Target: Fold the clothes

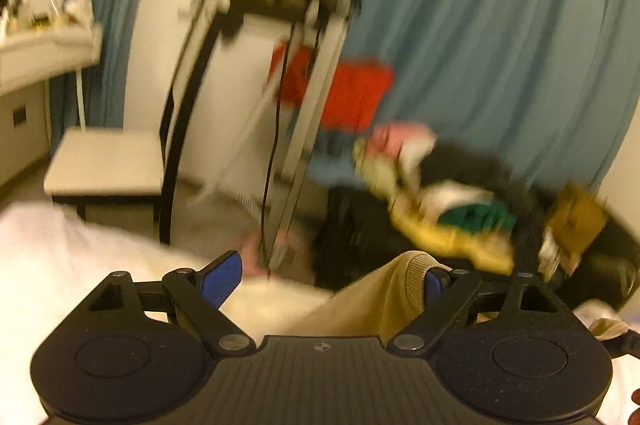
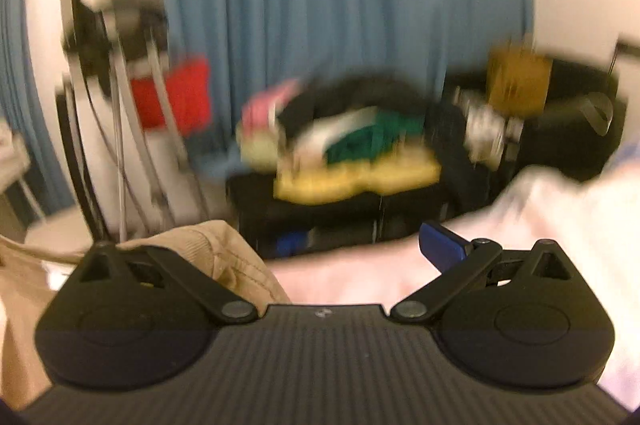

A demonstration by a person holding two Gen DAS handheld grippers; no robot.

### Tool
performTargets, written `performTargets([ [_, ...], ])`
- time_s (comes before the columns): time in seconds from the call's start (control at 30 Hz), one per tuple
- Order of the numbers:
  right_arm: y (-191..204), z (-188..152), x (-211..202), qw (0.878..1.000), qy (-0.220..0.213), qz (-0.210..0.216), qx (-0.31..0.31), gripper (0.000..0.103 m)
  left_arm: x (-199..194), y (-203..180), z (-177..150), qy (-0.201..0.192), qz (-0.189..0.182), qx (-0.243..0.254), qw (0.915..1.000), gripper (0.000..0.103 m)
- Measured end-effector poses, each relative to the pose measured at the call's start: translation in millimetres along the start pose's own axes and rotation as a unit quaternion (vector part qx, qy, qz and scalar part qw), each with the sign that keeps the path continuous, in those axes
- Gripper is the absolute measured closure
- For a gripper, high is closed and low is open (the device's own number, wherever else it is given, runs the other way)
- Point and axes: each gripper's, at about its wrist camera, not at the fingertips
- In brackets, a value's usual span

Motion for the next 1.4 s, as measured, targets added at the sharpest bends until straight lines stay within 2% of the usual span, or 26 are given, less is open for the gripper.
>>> performTargets([
  [0.07, 4, -26, 28, 0.998, 0.066, 0.018, -0.016, 0.0, 25, 1, -15, 0.058, -0.01, 0.028, 0.9978, 0.013],
  [0.13, 16, -44, 50, 0.987, 0.143, 0.054, -0.051, 0.001, 39, -6, -23, 0.109, -0.028, 0.066, 0.9915, 0.012],
  [0.2, 29, -48, 51, 0.979, 0.171, 0.092, -0.063, 0.001, 38, -14, -28, 0.14, -0.053, 0.1, 0.9837, 0.003],
  [0.27, 42, -47, 49, 0.973, 0.183, 0.128, -0.062, 0.001, 19, -24, -28, 0.149, -0.071, 0.119, 0.9791, 0.003],
  [0.37, 50, -29, 28, 0.975, 0.161, 0.153, -0.021, 0.0, -7, -29, -26, 0.122, -0.086, 0.119, 0.9816, 0.001],
  [0.5, 51, -7, -20, 0.98, 0.114, 0.16, 0.014, 0.0, -67, -30, -17, 0.068, -0.103, 0.09, 0.9884, 0.001],
  [0.6, 47, 6, -65, 0.984, 0.074, 0.16, 0.034, 0.0, -132, -22, -18, 0.03, -0.114, 0.068, 0.9907, 0.001],
  [0.7, 43, 9, -130, 0.986, 0.035, 0.155, 0.05, 0.0, -218, -18, -22, -0.007, -0.109, 0.068, 0.9917, 0.001],
  [0.9, 34, -10, -260, 0.988, -0.034, 0.141, 0.058, 0.0, -377, -6, -42, -0.059, -0.092, 0.096, 0.9893, 0.001],
  [1.03, 21, -29, -326, 0.987, -0.067, 0.131, 0.067, 0.0, -447, 6, -73, -0.073, -0.1, 0.08, 0.989, 0.001],
  [1.1, 12, -43, -351, 0.986, -0.083, 0.127, 0.07, 0.0, -472, 10, -91, -0.076, -0.103, 0.078, 0.9887, 0.001],
  [1.17, 6, -52, -365, 0.986, -0.08, 0.125, 0.071, 0.0, -483, 14, -106, -0.066, -0.104, 0.07, 0.9899, 0.001],
  [1.3, -3, -58, -382, 0.986, -0.087, 0.123, 0.066, 0.0, -488, 14, -125, -0.038, -0.106, 0.051, 0.9923, 0.002],
  [1.4, -12, -62, -385, 0.987, -0.087, 0.11, 0.084, 0.0, -482, 13, -125, -0.026, -0.096, 0.043, 0.9941, 0.003],
])
Point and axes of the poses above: each gripper's, at about its wrist camera, not at the fingertips, and x roughly the way its jaws point, y to its left, z to its top, and after that the axes turned 14 degrees about -y, right-handed
